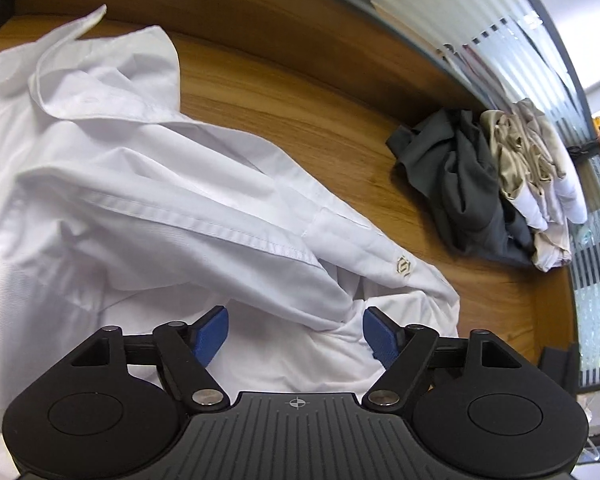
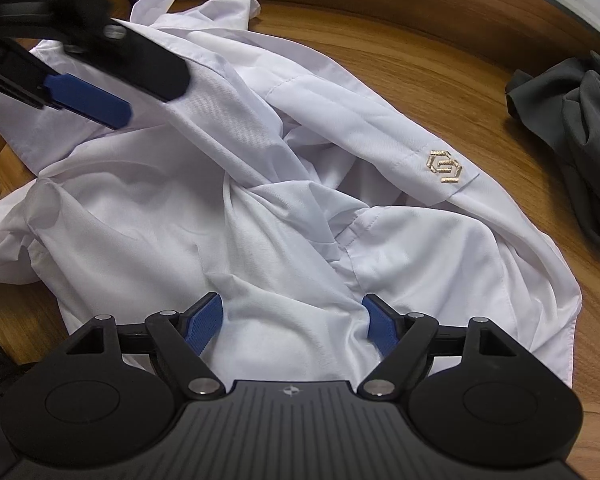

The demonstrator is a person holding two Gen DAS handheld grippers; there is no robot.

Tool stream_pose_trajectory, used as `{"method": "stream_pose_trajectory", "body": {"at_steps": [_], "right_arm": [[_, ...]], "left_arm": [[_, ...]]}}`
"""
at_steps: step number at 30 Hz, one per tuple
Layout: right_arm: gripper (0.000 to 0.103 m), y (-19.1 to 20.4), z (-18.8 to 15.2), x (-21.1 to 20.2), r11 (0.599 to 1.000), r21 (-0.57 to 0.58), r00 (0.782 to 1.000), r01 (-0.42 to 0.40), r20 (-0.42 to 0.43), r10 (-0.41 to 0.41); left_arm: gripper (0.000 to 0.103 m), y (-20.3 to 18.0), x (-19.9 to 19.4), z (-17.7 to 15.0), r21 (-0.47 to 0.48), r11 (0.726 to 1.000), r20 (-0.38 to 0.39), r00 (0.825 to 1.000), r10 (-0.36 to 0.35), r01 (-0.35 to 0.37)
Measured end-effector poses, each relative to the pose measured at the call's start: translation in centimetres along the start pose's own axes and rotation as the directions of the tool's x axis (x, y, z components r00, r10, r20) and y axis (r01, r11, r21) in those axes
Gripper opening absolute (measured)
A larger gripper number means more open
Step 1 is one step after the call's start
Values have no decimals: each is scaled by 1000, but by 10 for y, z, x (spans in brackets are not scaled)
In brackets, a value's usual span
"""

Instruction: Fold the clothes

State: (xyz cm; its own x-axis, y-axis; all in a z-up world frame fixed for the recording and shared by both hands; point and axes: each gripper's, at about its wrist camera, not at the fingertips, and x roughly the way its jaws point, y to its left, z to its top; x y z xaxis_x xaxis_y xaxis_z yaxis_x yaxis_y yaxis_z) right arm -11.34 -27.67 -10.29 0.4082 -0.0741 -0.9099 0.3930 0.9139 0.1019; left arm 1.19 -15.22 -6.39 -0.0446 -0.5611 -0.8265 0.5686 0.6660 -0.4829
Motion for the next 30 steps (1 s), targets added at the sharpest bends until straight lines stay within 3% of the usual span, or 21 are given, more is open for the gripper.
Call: {"method": "stream_pose_trajectory", "body": {"at_steps": [6, 9, 12, 16, 19, 25, 26, 27, 28, 29, 30], "right_arm": [[82, 0, 0, -1, 1000, 0, 1000, -3, -1, 3], [82, -1, 1, -2, 1000, -1, 1000, -7, -2, 7], [82, -3, 4, -7, 1000, 8, 1000, -13, 3, 13], [82, -9, 18, -25, 997, 47, 997, -54, 58, 51], [82, -10, 37, -36, 995, 42, 991, -86, 110, 81], [77, 7, 73, -15, 993, -82, 993, -84, 79, 91], [70, 10, 77, -9, 992, -97, 993, -85, 71, 92], [62, 12, 80, -3, 990, -111, 993, -86, 65, 94], [55, 14, 84, 1, 989, -120, 994, -85, 58, 92], [37, 13, 88, 5, 988, -124, 994, -89, 46, 95], [32, 13, 91, 8, 988, -120, 994, -96, 34, 101]], "left_arm": [[76, -6, 26, 6, -22, 1000, 0, 1000, 16, -16], [54, -8, 32, 8, 6, 998, 24, 998, 65, -65], [36, -3, 27, 8, -12, 999, 47, 998, 35, -34], [20, 3, 21, 10, -62, 997, 66, 997, -29, 33], [17, 3, 18, 11, -72, 995, 79, 995, -64, 70], [18, 1, 9, 13, -49, 994, 105, 991, -88, 94], [19, 0, 7, 13, -42, 995, 109, 990, -86, 91], [25, 1, 4, 13, -35, 996, 113, 990, -79, 84], [43, 2, 0, 12, -28, 997, 121, 990, -69, 73], [54, 3, -5, 11, -21, 998, 135, 989, -56, 60], [71, 5, -10, 9, -14, 999, 149, 988, -43, 46]]}}
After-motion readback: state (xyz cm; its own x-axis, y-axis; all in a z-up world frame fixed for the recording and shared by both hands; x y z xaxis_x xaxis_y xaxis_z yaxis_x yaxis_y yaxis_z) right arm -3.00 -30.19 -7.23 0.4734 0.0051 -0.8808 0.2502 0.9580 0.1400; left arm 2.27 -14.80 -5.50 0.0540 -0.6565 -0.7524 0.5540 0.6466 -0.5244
